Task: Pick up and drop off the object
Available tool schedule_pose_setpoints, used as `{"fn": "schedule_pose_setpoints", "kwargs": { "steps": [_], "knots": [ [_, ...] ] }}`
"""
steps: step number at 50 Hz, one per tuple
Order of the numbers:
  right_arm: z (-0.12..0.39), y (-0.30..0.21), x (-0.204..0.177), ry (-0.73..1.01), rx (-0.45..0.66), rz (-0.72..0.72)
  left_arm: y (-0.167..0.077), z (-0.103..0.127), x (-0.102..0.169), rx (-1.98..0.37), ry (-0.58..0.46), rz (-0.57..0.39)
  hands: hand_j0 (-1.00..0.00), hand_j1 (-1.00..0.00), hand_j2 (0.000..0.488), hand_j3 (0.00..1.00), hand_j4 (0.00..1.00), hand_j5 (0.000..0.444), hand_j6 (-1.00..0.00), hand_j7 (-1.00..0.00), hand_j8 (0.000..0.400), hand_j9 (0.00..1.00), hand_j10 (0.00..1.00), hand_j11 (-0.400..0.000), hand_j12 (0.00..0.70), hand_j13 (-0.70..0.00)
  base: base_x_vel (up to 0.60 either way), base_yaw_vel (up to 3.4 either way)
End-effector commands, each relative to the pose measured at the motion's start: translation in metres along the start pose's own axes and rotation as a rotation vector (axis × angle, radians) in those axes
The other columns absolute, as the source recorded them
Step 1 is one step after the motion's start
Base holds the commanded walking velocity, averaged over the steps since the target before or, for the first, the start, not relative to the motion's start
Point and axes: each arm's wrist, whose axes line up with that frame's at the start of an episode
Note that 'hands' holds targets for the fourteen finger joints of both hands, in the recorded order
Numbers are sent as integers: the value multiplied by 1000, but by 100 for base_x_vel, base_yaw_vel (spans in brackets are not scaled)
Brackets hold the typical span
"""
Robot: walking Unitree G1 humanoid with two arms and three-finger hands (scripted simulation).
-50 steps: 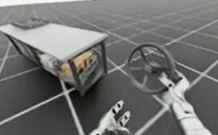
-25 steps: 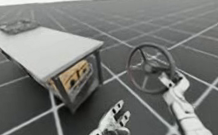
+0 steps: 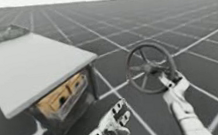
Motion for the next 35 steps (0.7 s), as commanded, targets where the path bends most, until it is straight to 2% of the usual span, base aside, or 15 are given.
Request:
{"fn": "schedule_pose_setpoints", "kwargs": {
  "steps": [1,35],
  "knots": [
    [10,-3,1,-30,35,2,-5,2,2,17,2,-9,0,0,0,1000,1000,0,0,0,0,1000,1000,-400,0,-700,56,6],
    [10,-3,1,-30,35,2,-5,2,2,17,2,-9,0,0,0,1000,1000,0,0,0,0,1000,1000,-400,0,-700,56,7]
  ]
}}
